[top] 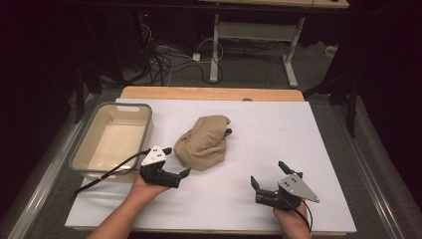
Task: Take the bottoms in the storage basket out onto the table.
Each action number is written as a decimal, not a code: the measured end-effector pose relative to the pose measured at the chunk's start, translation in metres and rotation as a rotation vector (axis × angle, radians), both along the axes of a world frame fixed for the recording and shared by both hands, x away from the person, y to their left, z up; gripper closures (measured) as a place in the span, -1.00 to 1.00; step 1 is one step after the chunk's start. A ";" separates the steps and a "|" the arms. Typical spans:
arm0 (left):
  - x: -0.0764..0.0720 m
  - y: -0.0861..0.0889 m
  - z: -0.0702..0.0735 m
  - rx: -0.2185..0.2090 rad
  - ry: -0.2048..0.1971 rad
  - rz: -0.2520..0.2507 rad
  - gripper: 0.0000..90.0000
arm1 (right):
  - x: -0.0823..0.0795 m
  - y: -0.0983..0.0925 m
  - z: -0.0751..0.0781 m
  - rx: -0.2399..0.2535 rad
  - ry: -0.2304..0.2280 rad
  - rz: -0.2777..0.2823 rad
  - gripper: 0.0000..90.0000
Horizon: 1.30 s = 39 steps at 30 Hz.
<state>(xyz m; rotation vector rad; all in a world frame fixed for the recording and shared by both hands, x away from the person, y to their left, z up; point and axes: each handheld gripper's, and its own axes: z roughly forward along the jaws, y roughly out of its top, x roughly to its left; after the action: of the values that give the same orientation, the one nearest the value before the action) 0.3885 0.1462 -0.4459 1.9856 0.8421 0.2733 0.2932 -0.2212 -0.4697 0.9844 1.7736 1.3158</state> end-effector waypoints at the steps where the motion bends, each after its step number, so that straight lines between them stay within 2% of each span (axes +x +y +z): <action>1: -0.003 0.002 -0.002 -0.007 -0.004 0.006 -1.00 | 0.000 0.000 0.000 -0.001 0.000 0.000 -0.99; 5: -0.016 0.008 -0.010 -0.013 -0.047 0.015 -1.00 | 0.000 0.000 -0.001 -0.003 0.002 0.001 -0.99; 10: -0.028 0.017 -0.020 -0.021 -0.074 0.000 -1.00 | -0.002 0.001 -0.002 -0.006 0.005 -0.001 -0.99; 19: -0.055 0.031 -0.030 -0.049 -0.129 -0.009 -1.00 | -0.011 -0.004 -0.001 -0.007 -0.001 -0.017 -0.99; 21: -0.063 0.034 -0.031 -0.049 -0.154 -0.016 -1.00 | -0.013 -0.005 -0.002 -0.006 0.000 -0.023 -0.99; 24: -0.073 0.041 -0.032 -0.082 -0.163 -0.009 -1.00 | -0.016 -0.008 -0.001 -0.007 -0.006 -0.036 -0.99; 27: -0.083 0.047 -0.033 -0.095 -0.175 -0.007 -1.00 | -0.020 -0.009 -0.001 -0.005 -0.007 -0.042 -1.00; 29: -0.089 0.051 -0.034 -0.104 -0.168 -0.015 -1.00 | -0.022 -0.010 -0.001 -0.005 -0.010 -0.046 -0.99; 34: -0.104 0.059 -0.036 -0.089 -0.170 -0.028 -1.00 | -0.027 -0.009 0.000 -0.001 -0.013 -0.054 -0.99; 36: -0.110 0.061 -0.037 -0.090 -0.194 -0.034 -1.00 | -0.032 -0.009 0.002 0.000 -0.020 -0.052 -0.99; 38: -0.111 0.061 -0.038 -0.095 -0.207 -0.031 -1.00 | -0.034 -0.007 0.004 0.005 -0.030 -0.053 -0.99; 39: -0.110 0.060 -0.038 -0.093 -0.199 -0.027 -1.00 | -0.034 -0.006 0.004 0.008 -0.035 -0.054 -0.99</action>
<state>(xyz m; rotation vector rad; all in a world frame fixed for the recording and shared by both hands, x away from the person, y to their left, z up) 0.2783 0.2061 -0.4837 1.8473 0.6876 0.4016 0.2590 -0.2270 -0.4658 1.0004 1.7059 1.2996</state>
